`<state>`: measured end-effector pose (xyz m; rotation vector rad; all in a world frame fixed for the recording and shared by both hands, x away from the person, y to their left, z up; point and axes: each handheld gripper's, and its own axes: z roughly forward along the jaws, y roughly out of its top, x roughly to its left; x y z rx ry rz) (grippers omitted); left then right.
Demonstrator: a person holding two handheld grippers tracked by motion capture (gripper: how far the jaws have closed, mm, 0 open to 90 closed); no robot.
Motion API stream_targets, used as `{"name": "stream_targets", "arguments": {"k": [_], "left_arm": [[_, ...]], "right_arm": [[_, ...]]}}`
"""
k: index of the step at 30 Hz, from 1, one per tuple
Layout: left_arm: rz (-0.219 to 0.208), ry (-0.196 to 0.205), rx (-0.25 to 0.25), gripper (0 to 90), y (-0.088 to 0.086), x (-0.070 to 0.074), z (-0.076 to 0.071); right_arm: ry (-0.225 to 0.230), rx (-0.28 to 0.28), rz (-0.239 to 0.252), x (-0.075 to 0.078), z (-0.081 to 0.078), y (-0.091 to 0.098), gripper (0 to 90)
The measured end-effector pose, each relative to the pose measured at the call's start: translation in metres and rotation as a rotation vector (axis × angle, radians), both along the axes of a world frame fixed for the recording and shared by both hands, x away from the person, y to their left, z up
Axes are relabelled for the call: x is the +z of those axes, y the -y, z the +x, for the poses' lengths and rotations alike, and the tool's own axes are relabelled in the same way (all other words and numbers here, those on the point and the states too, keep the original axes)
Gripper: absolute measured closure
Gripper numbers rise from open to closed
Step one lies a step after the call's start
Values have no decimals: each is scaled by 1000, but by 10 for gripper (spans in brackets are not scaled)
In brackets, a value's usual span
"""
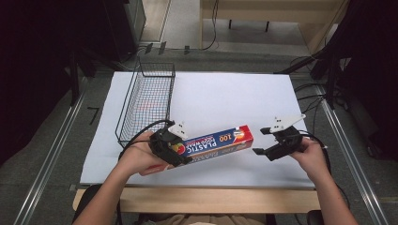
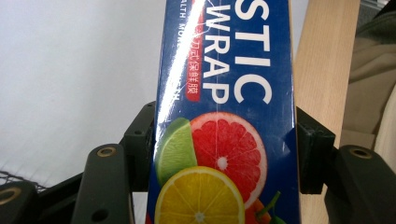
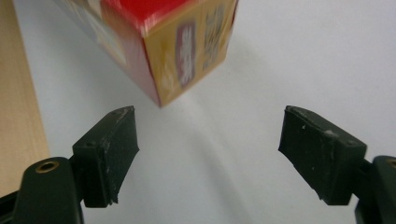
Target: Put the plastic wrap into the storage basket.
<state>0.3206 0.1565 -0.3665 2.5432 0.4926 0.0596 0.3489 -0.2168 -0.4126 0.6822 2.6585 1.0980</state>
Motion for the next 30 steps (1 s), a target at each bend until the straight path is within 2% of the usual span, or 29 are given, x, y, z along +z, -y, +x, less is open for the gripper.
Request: {"name": "stream_targets", "arguments": {"k": [3,8,11,15,20,28,30], "left_arm": [[-14,2,25,401,-2,4,0],[-38,2,79,400,-7,9,3],[-46,-8,125,401,-9,11,5],[-63,-2,180,402,-10,15,8],[-84,-9,218,402,-13,20,12],[-87,-12,288,402,-15,27,26],[-73,2,308,403,-15,29,30]], "right_arm": [[-8,-28,-31,-10,1,-4,205],[-26,-64,-40,-18,3,-13,205],[-31,-58,-46,-22,5,-20,205],[-41,-42,-70,-25,5,-28,206],[-57,-30,-77,-27,7,-30,206],[-55,-31,-79,-28,10,-31,206],[-61,-30,-78,-29,11,-31,205]]}}
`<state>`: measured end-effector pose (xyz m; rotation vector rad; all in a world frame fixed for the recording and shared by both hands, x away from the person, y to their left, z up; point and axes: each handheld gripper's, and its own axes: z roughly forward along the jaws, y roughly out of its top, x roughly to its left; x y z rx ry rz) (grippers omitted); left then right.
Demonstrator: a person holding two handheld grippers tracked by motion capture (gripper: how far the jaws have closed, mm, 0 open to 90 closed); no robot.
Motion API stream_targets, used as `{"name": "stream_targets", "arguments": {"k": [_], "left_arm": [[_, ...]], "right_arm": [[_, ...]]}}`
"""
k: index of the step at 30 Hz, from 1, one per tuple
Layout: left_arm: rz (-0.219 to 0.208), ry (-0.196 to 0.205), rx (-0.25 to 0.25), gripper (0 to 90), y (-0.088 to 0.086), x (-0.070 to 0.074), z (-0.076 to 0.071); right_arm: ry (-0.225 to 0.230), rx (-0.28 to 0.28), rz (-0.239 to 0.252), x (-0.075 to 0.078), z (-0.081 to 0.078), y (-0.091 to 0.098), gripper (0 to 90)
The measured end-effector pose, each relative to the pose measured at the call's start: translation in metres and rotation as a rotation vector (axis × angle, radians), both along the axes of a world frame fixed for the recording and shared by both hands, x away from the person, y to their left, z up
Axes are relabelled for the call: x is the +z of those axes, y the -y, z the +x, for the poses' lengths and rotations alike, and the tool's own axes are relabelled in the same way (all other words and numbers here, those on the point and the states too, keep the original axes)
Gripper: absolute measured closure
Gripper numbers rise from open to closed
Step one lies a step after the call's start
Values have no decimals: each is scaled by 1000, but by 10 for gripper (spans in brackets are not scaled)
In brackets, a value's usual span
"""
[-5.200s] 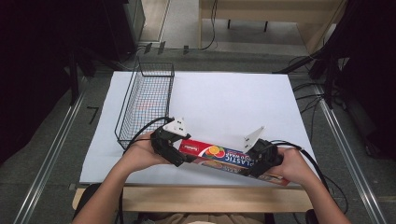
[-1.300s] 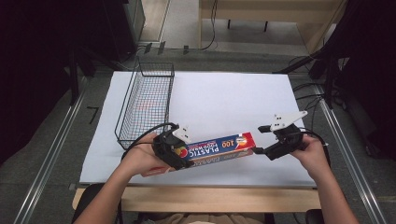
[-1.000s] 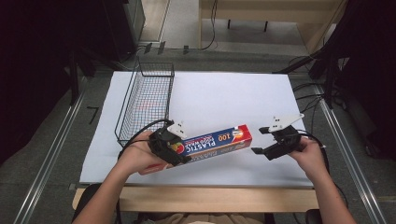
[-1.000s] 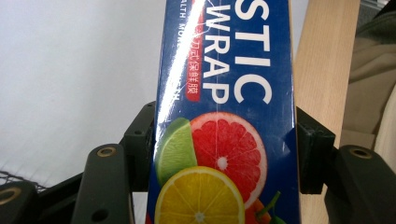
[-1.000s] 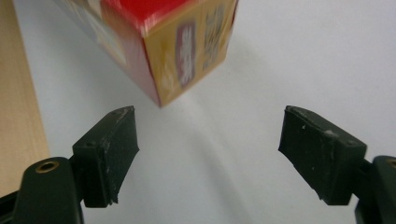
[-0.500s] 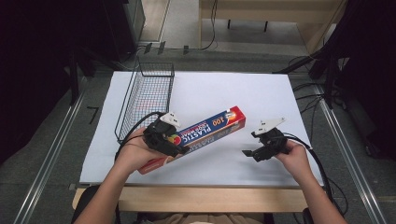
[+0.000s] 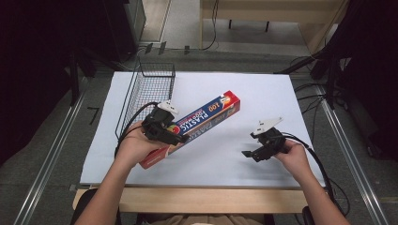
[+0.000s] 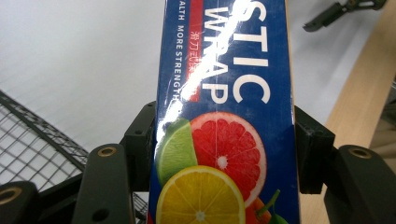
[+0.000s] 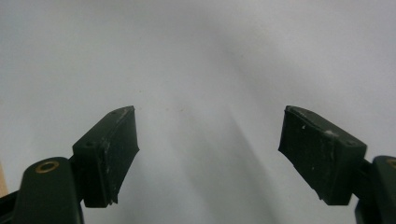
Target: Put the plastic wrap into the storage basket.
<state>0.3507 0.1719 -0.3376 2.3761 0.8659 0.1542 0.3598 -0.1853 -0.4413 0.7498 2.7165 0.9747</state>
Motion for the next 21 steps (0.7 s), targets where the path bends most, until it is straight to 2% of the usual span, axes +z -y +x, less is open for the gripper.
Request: {"name": "stream_targets", "arguments": {"k": [6,14,18,21], "left_arm": [[9,8,38,403,-8,5,14],[-3,1,104,404,-19,11,28],[-24,-3,150,405,-24,15,33],[-20,6,177,405,-27,19,36]], "right_arm": [[1,-4,-3,-1,1,0,206],[-1,1,-13,-2,1,-1,206],[-1,1,-22,-3,1,-1,206],[0,0,-25,-3,0,-2,206]]}}
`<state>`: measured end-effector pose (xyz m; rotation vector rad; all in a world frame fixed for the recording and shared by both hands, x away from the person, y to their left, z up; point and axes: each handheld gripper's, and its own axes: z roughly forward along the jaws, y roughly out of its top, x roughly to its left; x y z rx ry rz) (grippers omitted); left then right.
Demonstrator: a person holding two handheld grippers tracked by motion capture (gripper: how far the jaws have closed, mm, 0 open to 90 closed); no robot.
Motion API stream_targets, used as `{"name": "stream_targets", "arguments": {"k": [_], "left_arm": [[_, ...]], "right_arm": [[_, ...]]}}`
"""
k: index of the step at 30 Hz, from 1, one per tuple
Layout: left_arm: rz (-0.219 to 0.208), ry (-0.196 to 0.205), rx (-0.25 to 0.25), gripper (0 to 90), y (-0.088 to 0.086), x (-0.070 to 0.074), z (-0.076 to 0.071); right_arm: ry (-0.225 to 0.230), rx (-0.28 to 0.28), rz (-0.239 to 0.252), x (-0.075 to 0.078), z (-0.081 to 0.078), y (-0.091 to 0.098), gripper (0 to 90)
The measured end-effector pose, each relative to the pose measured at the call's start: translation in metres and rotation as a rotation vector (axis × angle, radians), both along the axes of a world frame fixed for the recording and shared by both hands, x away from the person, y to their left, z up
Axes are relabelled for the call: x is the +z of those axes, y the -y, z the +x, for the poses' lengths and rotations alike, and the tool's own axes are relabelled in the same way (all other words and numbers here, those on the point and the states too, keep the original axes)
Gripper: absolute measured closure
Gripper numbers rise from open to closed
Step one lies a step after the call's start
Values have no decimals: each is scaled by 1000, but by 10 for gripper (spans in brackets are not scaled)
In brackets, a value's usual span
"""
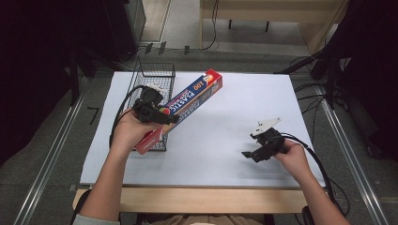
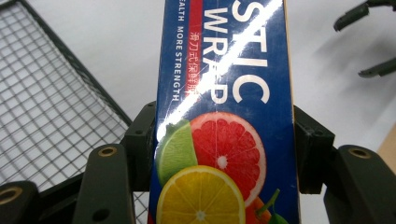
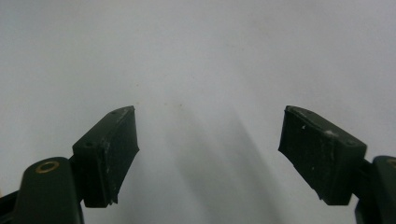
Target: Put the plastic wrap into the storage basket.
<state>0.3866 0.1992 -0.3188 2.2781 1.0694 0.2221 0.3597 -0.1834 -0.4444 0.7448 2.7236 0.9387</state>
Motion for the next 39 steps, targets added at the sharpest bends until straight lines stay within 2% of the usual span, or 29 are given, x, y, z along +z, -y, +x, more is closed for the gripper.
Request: {"name": "stream_targets", "arguments": {"k": [3,7,11,15,21,29,31,33,39], "left_arm": [[-7,8,34,404,-3,2,4],[14,13,79,404,-6,4,9],[21,2,128,404,-9,5,13],[32,14,173,404,-14,5,16],[79,47,269,404,-23,6,21],[41,54,328,404,-33,5,26],[7,47,340,405,-38,4,28],[-8,43,362,405,-41,3,31],[41,48,440,405,-47,-1,37]], "right_arm": [[2,2,-3,0,-1,0,206],[14,3,13,1,-2,1,206],[11,3,0,-1,-1,0,206],[12,12,-3,-1,-2,-1,206],[11,11,-4,-1,-2,-1,206],[11,12,-8,-1,-2,-1,206],[10,13,-7,-1,-2,-1,206],[12,11,-8,-1,-3,-1,205],[8,12,-12,-1,-3,-2,205]]}}
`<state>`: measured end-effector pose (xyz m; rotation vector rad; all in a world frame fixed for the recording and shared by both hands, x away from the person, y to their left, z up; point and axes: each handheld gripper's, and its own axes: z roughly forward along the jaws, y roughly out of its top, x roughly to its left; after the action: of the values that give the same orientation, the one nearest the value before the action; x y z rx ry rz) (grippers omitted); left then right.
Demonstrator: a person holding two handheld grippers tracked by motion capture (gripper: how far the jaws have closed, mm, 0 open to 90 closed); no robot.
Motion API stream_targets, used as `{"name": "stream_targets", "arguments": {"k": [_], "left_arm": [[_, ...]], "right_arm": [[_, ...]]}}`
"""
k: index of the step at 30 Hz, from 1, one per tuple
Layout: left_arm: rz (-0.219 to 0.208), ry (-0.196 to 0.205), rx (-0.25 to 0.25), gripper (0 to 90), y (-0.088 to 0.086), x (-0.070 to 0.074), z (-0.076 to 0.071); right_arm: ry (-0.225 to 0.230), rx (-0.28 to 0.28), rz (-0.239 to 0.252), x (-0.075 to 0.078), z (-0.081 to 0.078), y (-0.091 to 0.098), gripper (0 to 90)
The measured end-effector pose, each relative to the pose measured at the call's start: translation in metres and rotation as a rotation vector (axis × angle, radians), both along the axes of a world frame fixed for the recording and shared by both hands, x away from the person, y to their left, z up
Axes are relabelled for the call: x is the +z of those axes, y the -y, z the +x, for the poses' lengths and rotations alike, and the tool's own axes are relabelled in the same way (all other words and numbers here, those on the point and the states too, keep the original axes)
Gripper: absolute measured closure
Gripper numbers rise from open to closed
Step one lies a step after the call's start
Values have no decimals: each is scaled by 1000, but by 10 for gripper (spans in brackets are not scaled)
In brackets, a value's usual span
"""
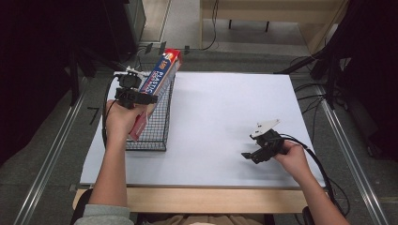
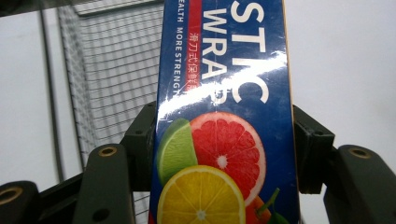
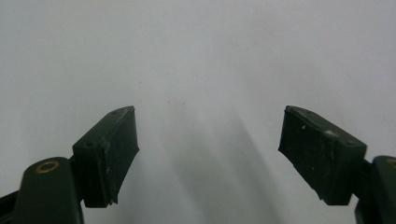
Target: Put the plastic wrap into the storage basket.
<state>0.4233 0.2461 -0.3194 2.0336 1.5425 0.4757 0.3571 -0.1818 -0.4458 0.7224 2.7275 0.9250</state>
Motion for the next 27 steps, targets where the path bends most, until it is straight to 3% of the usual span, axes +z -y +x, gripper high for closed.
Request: {"name": "stream_targets", "arguments": {"k": [5,14,27], "left_arm": [[24,-16,48,404,-1,-5,5],[-10,-53,115,402,-8,-16,21],[61,-87,152,402,2,-35,33]], "right_arm": [[4,9,-7,-1,0,-1,206],[6,11,-11,0,-1,-1,206],[9,21,-26,-2,-1,-2,206]]}}
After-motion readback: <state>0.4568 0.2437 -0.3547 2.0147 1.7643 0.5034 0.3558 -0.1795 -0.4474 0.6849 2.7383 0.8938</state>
